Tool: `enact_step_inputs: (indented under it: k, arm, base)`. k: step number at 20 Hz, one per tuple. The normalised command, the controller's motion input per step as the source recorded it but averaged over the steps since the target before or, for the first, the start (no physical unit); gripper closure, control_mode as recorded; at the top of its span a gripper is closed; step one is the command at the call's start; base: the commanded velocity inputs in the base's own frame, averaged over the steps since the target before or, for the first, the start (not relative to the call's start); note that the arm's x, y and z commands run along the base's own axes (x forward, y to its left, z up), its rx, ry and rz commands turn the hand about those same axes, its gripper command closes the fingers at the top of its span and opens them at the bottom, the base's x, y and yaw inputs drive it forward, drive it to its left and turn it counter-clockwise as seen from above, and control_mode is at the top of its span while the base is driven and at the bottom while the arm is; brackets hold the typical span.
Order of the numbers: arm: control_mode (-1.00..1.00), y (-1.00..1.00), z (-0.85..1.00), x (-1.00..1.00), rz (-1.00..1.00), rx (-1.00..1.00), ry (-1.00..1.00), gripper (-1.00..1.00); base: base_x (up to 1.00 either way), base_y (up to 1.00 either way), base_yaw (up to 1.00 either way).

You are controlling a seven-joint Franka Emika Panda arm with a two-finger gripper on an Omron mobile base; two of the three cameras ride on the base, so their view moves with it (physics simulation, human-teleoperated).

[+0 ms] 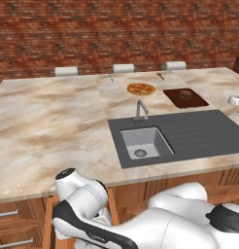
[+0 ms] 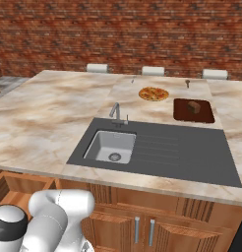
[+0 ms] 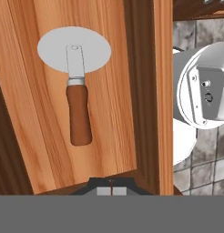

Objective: Take the pizza cutter from the drawer on the left and place it on the dining counter for cutting.

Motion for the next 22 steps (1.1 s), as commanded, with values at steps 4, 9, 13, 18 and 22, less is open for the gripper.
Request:
enact_step_inputs:
  k: [4,9,13,18,22]
  arm:
    - [-1.0,0.0,0.0,0.04,0.0,0.0,0.0,1.0]
    - [-1.0,0.0,0.0,0.01,0.0,0.0,0.01,-1.0]
    - [-1.0,-0.02,-0.01,0.0,0.0,0.0,0.0,-1.0]
    - [-1.0,0.0,0.0,0.0,0.0,0.0,0.0,-1.0]
    - [-1.0,-0.02,-0.03,0.0,0.0,0.0,0.0,-1.0]
  base:
    - [0.0,0.0,0.0]
    - [0.0,0.0,0.0]
    - [0.0,0.0,0.0]
    - [0.0,0.0,0.0]
    - [0.0,0.0,0.0]
